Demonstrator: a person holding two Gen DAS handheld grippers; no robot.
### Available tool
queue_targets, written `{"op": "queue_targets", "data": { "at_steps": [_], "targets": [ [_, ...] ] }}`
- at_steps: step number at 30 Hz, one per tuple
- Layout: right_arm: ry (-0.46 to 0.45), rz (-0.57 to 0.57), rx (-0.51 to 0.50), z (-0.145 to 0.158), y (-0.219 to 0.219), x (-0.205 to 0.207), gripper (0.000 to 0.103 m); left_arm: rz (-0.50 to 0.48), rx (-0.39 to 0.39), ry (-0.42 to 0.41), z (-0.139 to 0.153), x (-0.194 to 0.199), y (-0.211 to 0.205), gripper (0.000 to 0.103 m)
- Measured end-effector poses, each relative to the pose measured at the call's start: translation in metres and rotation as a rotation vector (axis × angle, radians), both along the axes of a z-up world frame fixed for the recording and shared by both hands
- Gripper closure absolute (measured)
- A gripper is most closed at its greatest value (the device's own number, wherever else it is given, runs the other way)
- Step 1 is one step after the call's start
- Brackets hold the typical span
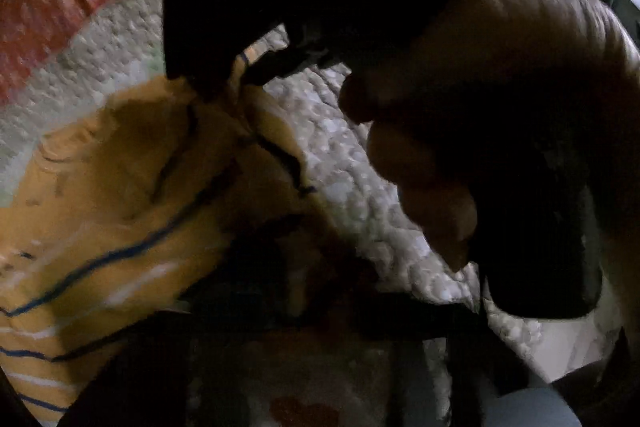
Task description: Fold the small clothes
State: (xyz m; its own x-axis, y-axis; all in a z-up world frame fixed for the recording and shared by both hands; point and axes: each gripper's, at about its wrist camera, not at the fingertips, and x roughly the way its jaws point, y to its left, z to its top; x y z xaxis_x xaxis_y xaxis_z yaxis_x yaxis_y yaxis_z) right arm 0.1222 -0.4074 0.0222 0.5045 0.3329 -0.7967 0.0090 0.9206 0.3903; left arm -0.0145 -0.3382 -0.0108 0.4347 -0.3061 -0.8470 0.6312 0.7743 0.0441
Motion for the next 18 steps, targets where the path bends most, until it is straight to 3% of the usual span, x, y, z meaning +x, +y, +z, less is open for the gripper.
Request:
{"op": "queue_targets", "data": {
  "at_steps": [7,14,18],
  "targets": [
    [-0.055,-0.007,-0.051,0.036,0.027,-0.004,0.084,0.076,-0.184,0.137,0.024,0.028,0.047,0.094],
    [-0.099,0.008,0.064,0.062,0.067,-0.006,0.085,0.166,-0.336,0.173,0.054,0.033,0.114,0.094],
    [-0.122,0.025,0.068,0.073,0.105,-0.008,0.085,0.235,-0.393,0.187,0.061,0.036,0.163,0.094]
  ]
}}
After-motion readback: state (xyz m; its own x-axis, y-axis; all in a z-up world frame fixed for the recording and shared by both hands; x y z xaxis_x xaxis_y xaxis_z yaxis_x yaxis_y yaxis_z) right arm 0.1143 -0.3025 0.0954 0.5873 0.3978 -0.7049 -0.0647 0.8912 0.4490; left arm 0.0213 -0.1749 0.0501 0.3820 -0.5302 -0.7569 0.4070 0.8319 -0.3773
